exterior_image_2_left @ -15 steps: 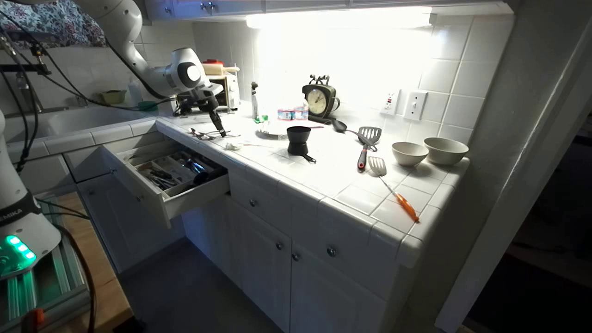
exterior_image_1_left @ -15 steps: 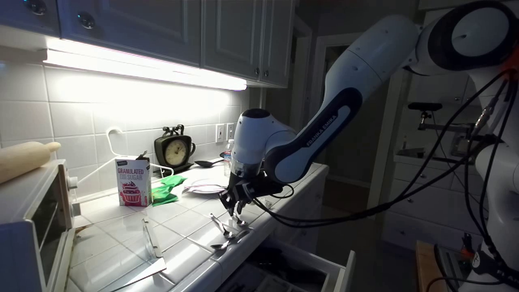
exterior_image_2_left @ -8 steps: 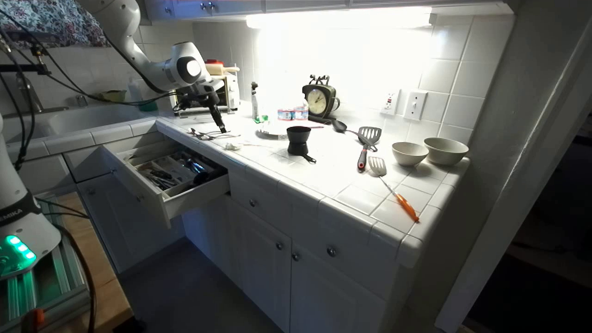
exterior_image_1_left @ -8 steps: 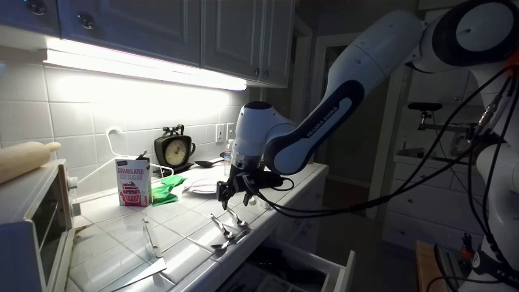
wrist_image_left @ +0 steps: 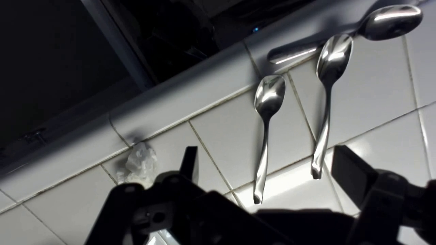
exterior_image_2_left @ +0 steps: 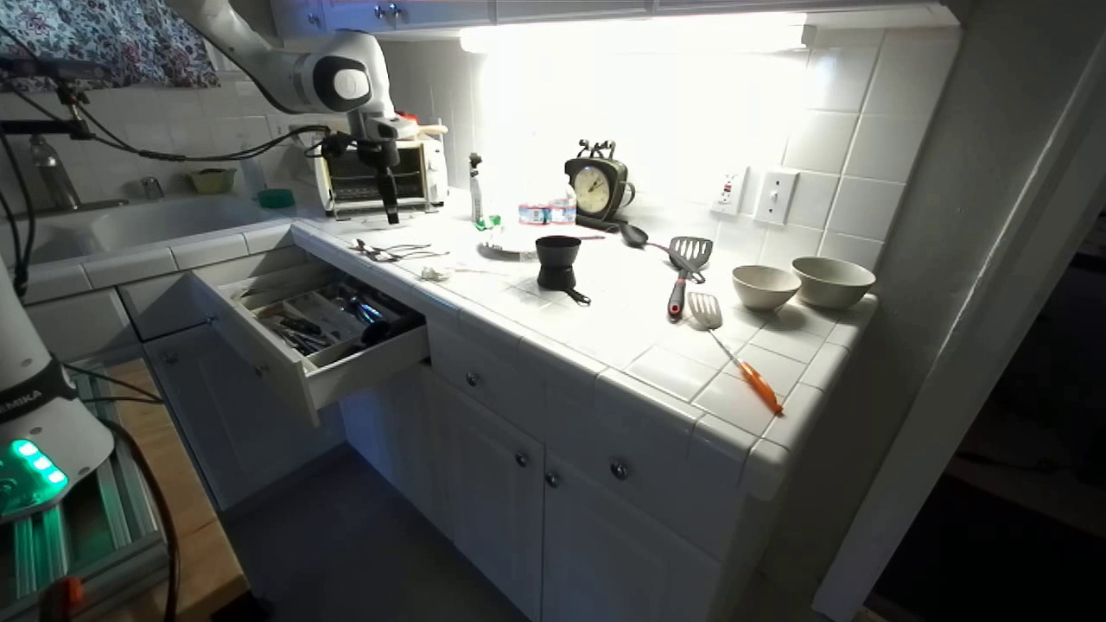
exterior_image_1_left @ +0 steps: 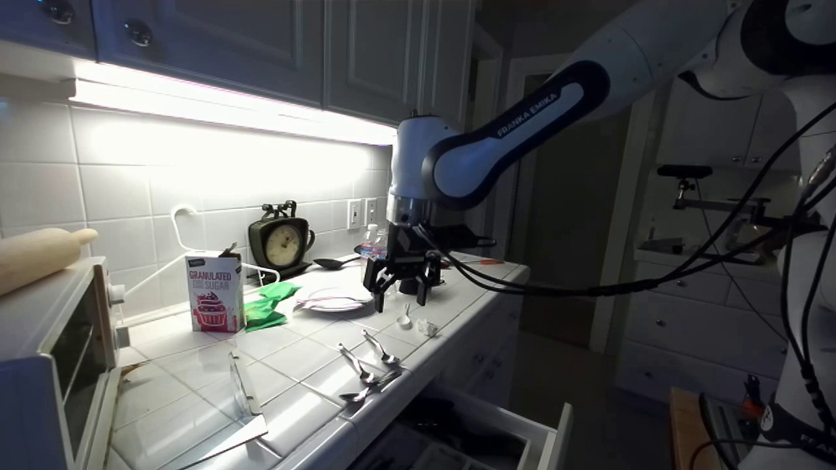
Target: Separate the two spoons
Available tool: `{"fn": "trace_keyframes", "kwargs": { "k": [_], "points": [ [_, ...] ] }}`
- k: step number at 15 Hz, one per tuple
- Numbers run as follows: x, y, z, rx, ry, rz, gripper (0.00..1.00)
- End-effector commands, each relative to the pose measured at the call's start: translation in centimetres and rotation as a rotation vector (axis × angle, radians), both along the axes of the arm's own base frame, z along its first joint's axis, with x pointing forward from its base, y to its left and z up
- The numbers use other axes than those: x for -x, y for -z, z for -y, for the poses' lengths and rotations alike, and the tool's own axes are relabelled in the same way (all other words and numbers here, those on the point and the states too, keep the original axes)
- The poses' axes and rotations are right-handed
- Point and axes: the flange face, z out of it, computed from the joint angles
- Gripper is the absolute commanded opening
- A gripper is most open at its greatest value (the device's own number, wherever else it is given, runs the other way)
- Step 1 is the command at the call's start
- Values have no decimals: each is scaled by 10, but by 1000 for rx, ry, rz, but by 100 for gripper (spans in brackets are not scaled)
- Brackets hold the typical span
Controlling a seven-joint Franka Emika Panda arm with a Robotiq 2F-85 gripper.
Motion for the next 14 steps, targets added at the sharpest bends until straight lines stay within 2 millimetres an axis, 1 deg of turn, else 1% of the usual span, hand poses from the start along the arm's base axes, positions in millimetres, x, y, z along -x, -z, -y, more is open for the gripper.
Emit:
{"fn": "trace_keyframes", "kwargs": {
  "k": [1,3,7,11,12,14],
  "points": [
    [11,-23,8,-40,-53,-53,100],
    [15,-31,11,-47,-85,-53,100],
    [19,-39,12,-63,-141,-35,100],
    [21,-41,12,-84,-149,-14,100],
    [11,-38,9,-48,-144,-27,100],
    [13,-38,9,-53,-142,-25,100]
  ]
}}
